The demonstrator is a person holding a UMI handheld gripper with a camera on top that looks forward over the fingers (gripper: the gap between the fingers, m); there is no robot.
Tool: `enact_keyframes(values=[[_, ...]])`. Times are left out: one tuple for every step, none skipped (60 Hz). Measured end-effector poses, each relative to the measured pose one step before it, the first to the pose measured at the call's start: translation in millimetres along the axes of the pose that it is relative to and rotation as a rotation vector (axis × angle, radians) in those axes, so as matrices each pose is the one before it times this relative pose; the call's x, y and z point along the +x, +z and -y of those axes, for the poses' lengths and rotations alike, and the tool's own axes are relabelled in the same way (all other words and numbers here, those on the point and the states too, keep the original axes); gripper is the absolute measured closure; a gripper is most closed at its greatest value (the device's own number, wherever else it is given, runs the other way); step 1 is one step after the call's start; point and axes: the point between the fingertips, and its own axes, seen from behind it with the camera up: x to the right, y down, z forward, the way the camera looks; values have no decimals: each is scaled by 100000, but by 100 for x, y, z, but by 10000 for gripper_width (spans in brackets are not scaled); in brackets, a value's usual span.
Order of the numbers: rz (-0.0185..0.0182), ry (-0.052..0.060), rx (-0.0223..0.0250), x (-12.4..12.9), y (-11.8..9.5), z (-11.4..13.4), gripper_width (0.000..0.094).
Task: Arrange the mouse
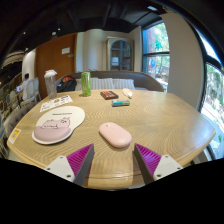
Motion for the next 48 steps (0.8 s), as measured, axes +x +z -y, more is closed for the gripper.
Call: enact_keyframes(values=[[-188,400,170,158,249,184,97],[-131,590,79,145,270,137,96],[0,818,33,98,299,105,95],[109,1218,276,81,273,165,94],[-354,616,360,307,443,187,104],[-769,100,286,188,249,111,112],[-595,-436,303,179,192,124,117],[-267,-150,348,83,214,155,116],[0,159,88,13,213,104,116],[117,322,125,-13,176,118,115],[24,130,-49,37,189,72,116],[53,-105,-105,110,350,136,117],[35,-227,-95,46,134,109,118],[117,-287,-208,-3,165,95,118],[307,-216,-81,-6,156,126,123],[522,-188,-145,-57,190,114,131],[390,-165,-159,5,193,79,143],[458,-77,-36,-28,139,108,159],[70,-195,-34,-103,263,-4,182],[273,-175,-109,29,176,112,207],[227,102,-80,43,144,89,231],[19,284,-222,63,154,46,252],[-246,428,3,154,154,129,274],[-503,433,-132,200,172,91,298],[-787,549,-128,260,178,87,320],[-946,385,-82,193,165,51,319],[-795,413,-262,154,168,65,318],[-813,374,-241,164,153,94,319],[-627,274,-356,134,157,65,318],[-546,164,-307,104,162,71,318],[-503,273,-212,87,171,101,317],[-504,260,-286,110,151,77,317],[-481,411,-135,109,162,98,319],[-456,430,-186,94,119,57,319],[-311,395,-193,162,132,57,318],[-426,208,-25,103,88,43,318],[-474,174,-107,23,76,18,319],[-409,116,-99,22,36,15,323],[-500,92,-52,35,35,-7,326],[-483,140,74,23,-4,-3,327],[-450,261,92,10,-14,-14,330],[-456,70,52,19,8,-9,339],[-252,-467,-116,-3,-12,-40,347],[-98,-557,-107,37,44,54,354],[-218,-360,68,-30,-34,-25,365],[-213,-174,7,-15,-52,-39,377],[-174,196,280,-80,-18,6,393],[-104,223,120,-47,-17,-38,411]])
